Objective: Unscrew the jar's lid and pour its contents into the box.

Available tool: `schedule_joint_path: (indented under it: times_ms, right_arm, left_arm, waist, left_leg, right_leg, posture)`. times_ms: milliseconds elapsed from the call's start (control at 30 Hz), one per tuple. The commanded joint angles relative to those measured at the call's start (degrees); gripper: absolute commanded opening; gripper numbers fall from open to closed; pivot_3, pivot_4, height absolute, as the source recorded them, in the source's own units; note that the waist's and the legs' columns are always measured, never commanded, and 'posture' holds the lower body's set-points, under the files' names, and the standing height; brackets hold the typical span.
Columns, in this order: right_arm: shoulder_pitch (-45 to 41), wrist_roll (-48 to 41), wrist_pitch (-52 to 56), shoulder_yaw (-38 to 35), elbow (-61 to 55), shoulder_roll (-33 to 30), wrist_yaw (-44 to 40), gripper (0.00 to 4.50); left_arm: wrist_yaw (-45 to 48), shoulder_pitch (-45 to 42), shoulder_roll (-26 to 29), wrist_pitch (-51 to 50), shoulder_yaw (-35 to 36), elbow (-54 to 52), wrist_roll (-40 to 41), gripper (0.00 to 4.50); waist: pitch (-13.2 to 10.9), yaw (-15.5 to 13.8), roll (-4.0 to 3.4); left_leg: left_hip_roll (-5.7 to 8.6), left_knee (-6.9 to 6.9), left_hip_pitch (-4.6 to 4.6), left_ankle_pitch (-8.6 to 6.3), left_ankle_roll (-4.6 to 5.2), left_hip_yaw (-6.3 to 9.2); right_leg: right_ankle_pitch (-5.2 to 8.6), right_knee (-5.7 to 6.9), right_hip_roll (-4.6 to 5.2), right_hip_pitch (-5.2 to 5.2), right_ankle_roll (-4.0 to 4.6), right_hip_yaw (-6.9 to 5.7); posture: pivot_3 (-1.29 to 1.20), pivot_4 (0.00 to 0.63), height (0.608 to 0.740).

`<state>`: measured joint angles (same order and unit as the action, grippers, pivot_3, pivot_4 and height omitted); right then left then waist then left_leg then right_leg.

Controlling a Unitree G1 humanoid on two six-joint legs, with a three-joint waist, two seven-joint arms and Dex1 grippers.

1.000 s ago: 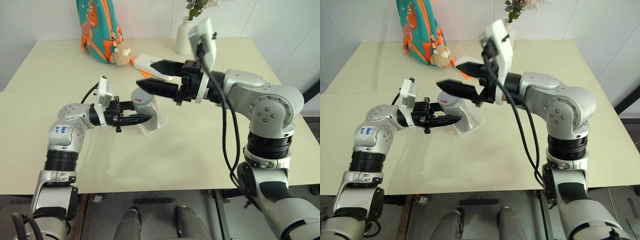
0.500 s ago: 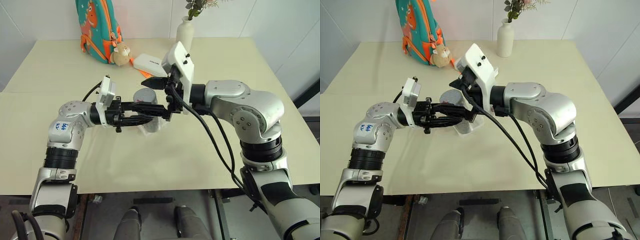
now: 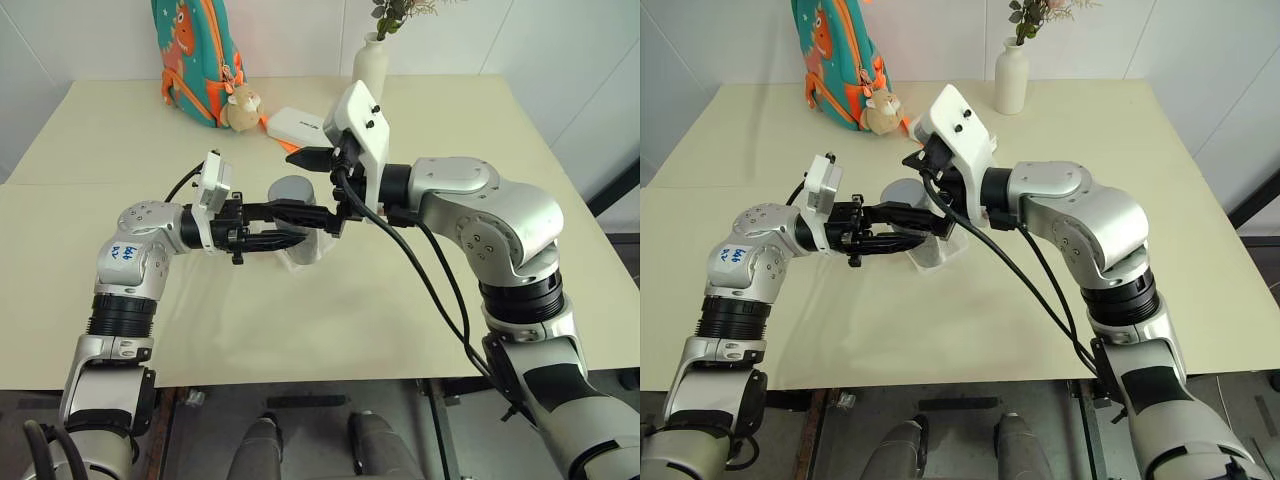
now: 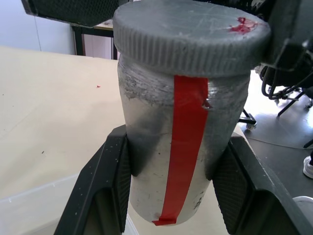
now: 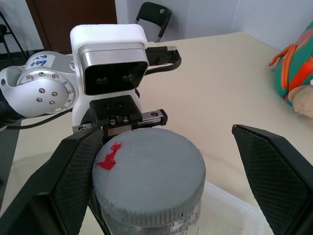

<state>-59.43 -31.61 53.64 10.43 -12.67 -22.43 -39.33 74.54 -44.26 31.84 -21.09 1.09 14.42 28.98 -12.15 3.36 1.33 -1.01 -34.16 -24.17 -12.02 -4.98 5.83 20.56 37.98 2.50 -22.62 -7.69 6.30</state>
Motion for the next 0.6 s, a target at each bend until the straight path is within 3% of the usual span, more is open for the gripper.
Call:
schedule_joint_path:
  times_ms: [33, 333, 500, 600]
  right_arm:
    - [1.5, -1.5, -1.9, -4.4, -1.7, -3.1, -3.2, 4.44]
    - [4.8, -7.4, -1.7, -11.3, -1.7, -9.0, -9.2, 4.44]
    - [4.1, -13.8, 0.4, -14.8, -2.2, -6.0, -8.1, 4.44]
    - [3.7, -15.7, 0.5, -13.3, -4.3, -3.2, -7.4, 4.44]
  left_arm:
    - [0.1, -0.5, 0.1, 0.6, 0.8, -1.7, 0.5, 1.99]
    - [-0.2, -0.2, 0.1, 0.8, 1.3, -1.5, 0.6, 1.99]
    - [-0.3, -0.3, 0.0, 1.1, 1.4, -1.1, 0.6, 1.99]
    - [-0.3, -0.5, -0.2, 1.2, 1.3, -0.8, 0.6, 1.99]
  waist:
    - [0.0, -0.1, 0.0]
    - [0.0, 0.0, 0.0]
    - [0.0, 0.0, 0.0]
    - [0.0, 0.1, 0.0]
  left_leg:
    - [0.0, 0.0, 0.0, 0.0, 0.0, 0.0]
    - [0.0, 0.0, 0.0, 0.0, 0.0, 0.0]
    - [0.0, -0.01, 0.0, 0.0, 0.0, -0.01]
    - [-0.02, 0.0, 0.01, 0.0, 0.0, 0.0]
  right_leg:
    - [0.0, 0.0, 0.0, 0.0, 0.0, 0.0]
    - [0.0, 0.0, -0.01, 0.01, 0.0, 0.0]
    - [0.0, 0.0, -0.01, 0.01, 0.0, 0.0]
    - [0.0, 0.02, -0.02, 0.01, 0.0, 0.0]
  posture:
    - [0.0, 0.15, 0.74]
    - [0.0, 0.15, 0.74]
    - [0.0, 0.15, 0.74]
    - [0.0, 0.15, 0.74]
